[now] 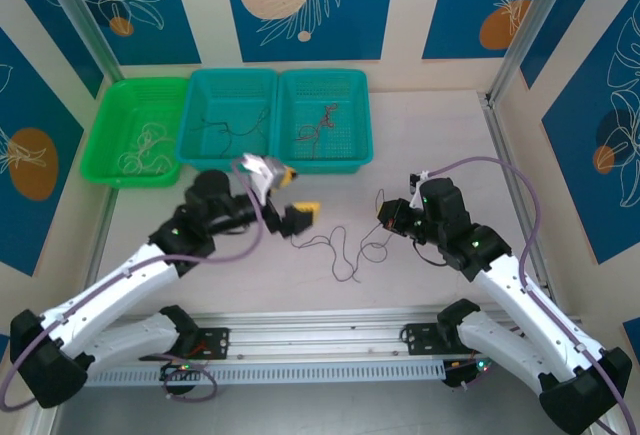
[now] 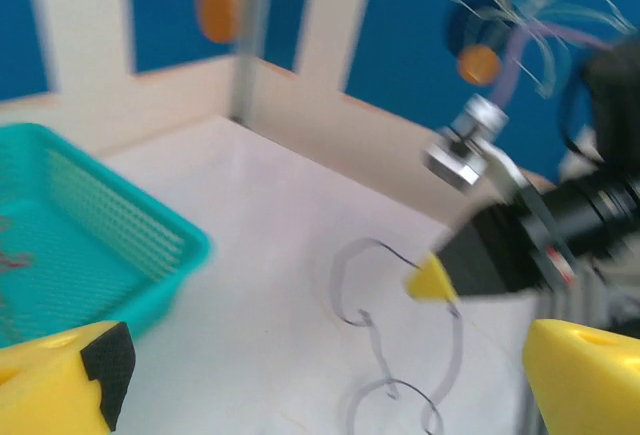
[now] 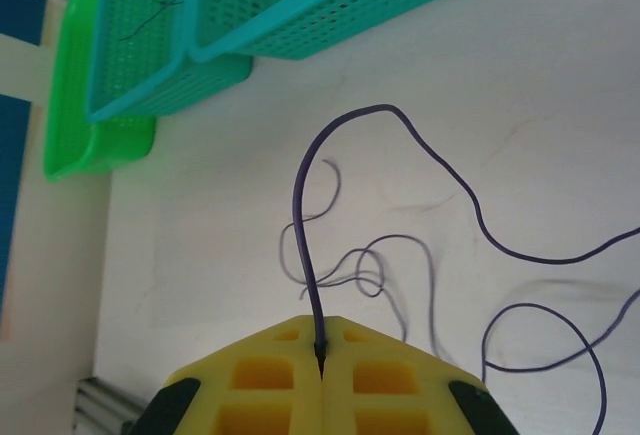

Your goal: Untangle the cables

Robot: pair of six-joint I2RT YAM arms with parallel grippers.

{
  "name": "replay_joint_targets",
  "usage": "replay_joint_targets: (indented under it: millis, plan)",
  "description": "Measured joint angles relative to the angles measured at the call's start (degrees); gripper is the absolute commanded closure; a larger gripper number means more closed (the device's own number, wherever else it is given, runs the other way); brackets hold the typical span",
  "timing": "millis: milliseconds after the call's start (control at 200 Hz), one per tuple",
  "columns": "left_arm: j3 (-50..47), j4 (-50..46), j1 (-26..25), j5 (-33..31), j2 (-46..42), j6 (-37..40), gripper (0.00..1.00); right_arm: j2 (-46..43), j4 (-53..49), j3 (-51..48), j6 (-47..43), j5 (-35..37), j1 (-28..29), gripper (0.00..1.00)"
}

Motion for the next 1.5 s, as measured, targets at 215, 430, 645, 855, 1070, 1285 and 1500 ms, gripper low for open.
replay_joint_targets:
  millis: [215,430,645,855,1070,1285,1500]
  plan:
    - [-3.17,10.64,-11.72,-4.46,13.09,0.35,0.03,0.0,1.42,0.72,2.67,-2.82,1.11,1.0]
    - [-3.17,20.35,-12.63,-8.13,26.62,-3.67,0.51,0.0,1.6,1.38,3.72,-2.99,2.49,1.0]
    - [-2.78,23.26,-12.63,-8.5,29.7,-5.49,1.0,-0.04,1.55,1.44,4.15,-2.97,2.97,0.99]
    - [-2.62,23.69,-12.63,-10.1,28.59,-6.23,1.0,-0.5,1.44,1.44,3.98,-2.93,2.97,0.78]
    - [-1.01,19.5,-10.95,-13.49,21.51,-5.27,1.0,-5.16,0.94,2.27,2.12,-2.71,3.08,0.54]
    - [5.95,14.49,-3.34,-15.3,15.63,-3.28,1.0,-13.29,2.1,4.13,1.07,-1.05,3.08,0.51]
    - [18.95,6.51,9.64,-17.05,15.72,-1.55,1.0,-16.11,2.38,3.32,1.57,1.55,3.08,0.5]
